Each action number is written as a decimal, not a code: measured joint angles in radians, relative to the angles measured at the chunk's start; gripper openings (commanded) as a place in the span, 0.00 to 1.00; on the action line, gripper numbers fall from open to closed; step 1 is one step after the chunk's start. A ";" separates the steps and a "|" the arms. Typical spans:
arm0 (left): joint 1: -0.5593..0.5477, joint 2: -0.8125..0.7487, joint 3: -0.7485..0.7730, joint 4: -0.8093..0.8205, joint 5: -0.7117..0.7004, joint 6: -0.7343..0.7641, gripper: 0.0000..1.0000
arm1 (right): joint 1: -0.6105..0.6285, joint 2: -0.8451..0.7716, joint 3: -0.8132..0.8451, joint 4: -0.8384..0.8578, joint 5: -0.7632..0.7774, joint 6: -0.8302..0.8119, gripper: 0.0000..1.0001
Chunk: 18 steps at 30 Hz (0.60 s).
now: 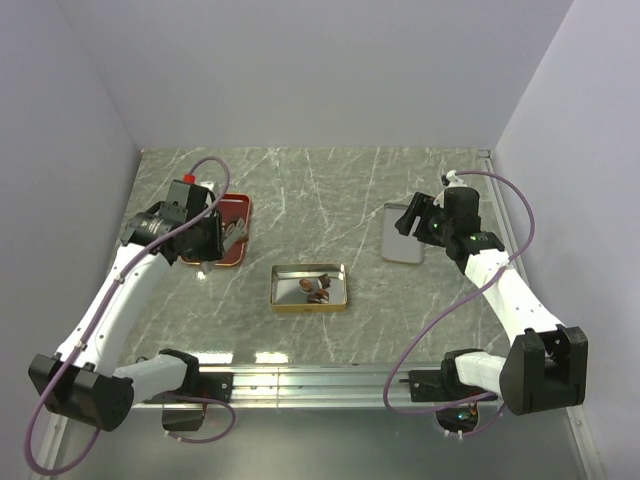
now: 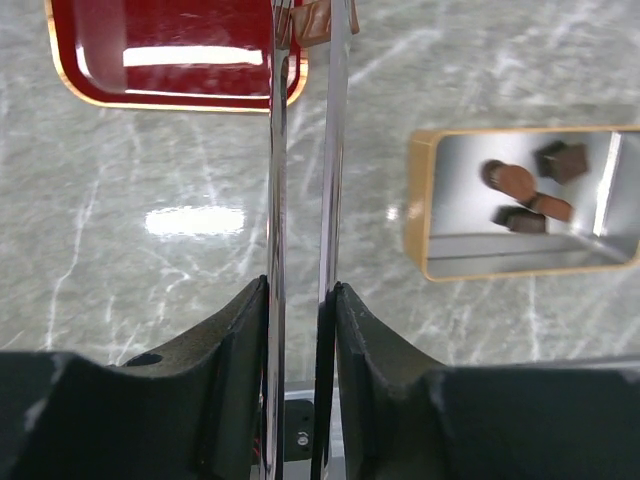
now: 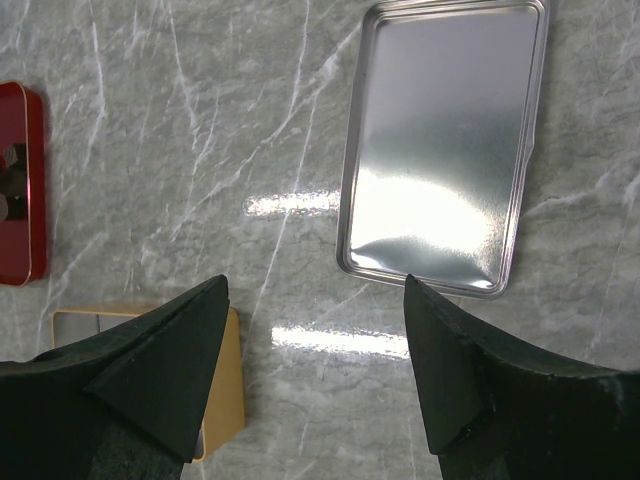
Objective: Pack the chocolate
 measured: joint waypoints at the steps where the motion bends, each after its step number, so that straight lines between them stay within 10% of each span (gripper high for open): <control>1: -0.007 -0.011 0.000 0.000 0.009 0.000 0.35 | 0.000 0.000 0.000 0.000 0.000 0.000 0.78; 18: -0.292 -0.103 0.000 0.000 0.049 -0.145 0.35 | 0.008 0.001 0.000 0.000 0.000 0.004 0.78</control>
